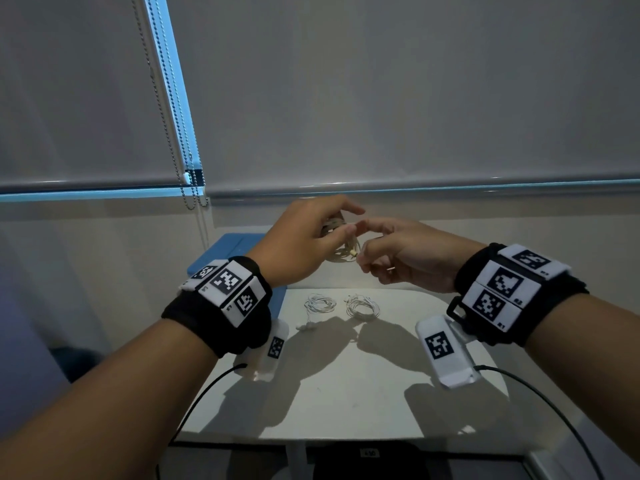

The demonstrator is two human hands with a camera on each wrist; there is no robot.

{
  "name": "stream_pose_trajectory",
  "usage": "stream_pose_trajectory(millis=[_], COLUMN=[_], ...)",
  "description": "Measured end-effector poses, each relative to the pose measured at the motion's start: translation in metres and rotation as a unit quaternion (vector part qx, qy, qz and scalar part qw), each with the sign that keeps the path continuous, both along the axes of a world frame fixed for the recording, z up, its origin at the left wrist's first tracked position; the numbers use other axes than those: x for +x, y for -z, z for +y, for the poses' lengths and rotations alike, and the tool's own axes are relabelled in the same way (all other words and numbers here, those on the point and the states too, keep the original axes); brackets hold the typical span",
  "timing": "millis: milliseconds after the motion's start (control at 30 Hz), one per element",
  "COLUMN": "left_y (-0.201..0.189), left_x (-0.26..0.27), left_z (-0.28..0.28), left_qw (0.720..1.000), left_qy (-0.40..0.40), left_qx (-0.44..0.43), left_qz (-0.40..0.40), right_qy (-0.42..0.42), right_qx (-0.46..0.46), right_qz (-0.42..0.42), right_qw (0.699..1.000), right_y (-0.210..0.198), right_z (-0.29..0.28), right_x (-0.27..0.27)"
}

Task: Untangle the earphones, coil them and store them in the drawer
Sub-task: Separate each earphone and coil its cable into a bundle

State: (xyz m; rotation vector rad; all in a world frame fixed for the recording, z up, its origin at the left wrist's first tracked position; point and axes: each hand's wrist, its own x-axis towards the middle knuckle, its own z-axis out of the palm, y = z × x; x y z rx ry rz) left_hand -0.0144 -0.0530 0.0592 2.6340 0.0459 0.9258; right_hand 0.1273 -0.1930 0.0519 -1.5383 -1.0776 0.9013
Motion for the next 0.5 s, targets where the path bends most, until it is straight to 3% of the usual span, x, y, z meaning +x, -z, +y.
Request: stream_pose_trajectory(millis=[167,300,500], left_y=[0.008,0.011,0.012], left_x=[0.004,0.004,0.007], left_z=[-0.001,0.000,-0.001], left_qw=[0.998,0.995,0.985], left_qy=[0.024,0.037,0.050], left_qx=[-0.056,-0.095,-0.164], left_qz=[0.008,0.017,0.020], right_qy=[-0.034,-0.001,-0.008], right_qx=[-0.013,-0.016,0.003], right_qz=[-0.032,-0.063,-0.035], right_qw=[0.999,0.998,0.999], right_y=[0.008,0.012,0.016], right_z=[0.004,0.007,0.006], right_x=[-0.003,0.003,0.015])
